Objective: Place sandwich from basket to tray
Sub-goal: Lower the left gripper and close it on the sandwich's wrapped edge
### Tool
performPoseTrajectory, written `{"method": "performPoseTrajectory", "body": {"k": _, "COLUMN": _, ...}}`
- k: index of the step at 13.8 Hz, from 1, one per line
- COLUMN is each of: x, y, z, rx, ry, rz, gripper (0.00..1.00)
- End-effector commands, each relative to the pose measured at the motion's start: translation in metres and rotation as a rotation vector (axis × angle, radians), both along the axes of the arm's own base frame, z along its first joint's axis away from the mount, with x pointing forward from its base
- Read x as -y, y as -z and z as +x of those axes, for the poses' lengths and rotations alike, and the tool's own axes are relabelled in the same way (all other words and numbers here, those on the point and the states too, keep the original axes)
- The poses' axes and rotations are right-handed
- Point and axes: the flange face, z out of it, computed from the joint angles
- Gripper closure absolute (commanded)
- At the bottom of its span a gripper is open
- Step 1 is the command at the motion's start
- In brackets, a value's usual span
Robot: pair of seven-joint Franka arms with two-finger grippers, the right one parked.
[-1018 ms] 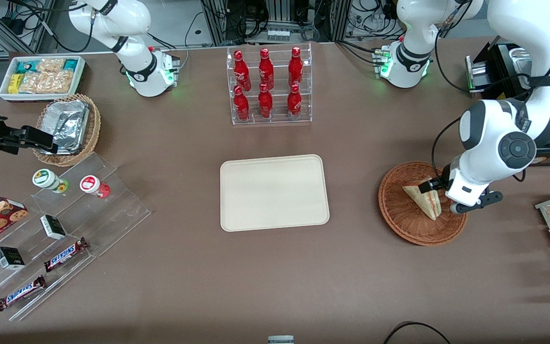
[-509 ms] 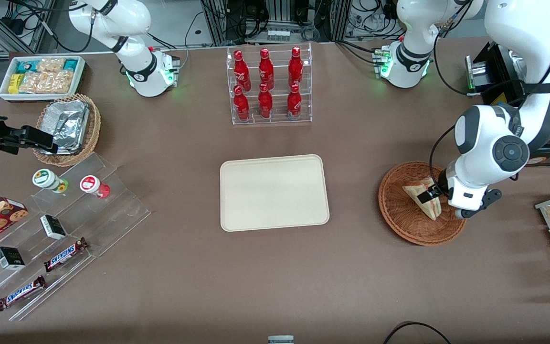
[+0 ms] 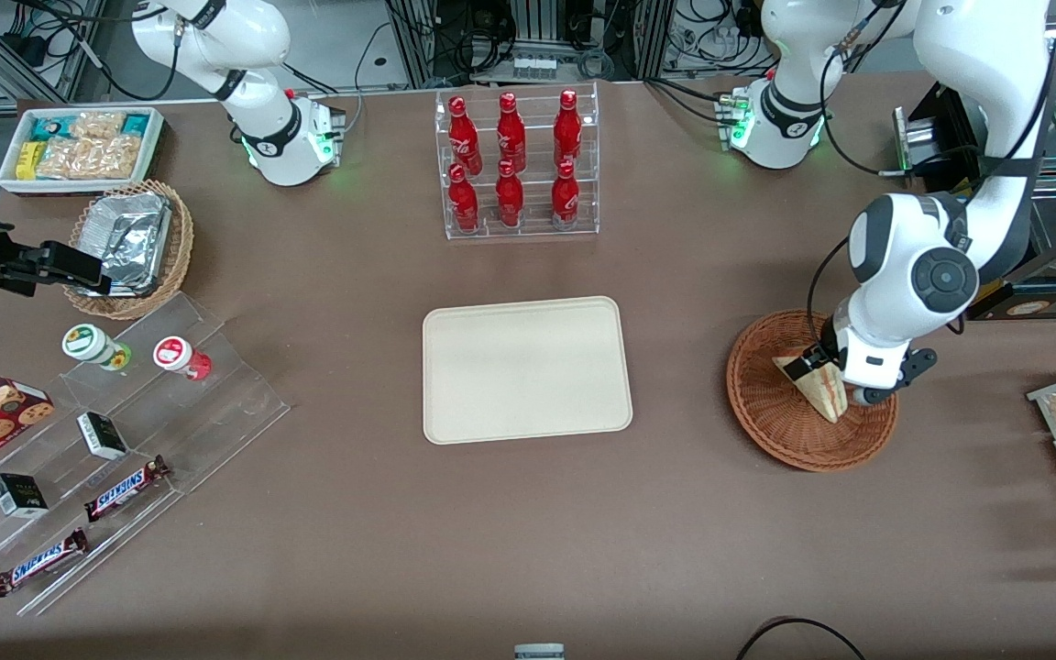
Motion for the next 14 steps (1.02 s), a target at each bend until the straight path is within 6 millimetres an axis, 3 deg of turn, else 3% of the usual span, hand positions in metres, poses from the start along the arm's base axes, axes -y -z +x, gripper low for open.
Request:
{"method": "performPoseTrajectory", "body": {"k": 1, "x": -0.007, "y": -0.011, "z": -0.016, "rx": 0.022, "ry": -0.014, "rz": 0.014, "gripper": 0.00}}
{"method": "performPoseTrajectory", "body": {"k": 14, "x": -0.011, "y": 0.037, "z": -0.006, "rx": 0.063, "ry": -0.051, "rz": -0.007, "gripper": 0.01}}
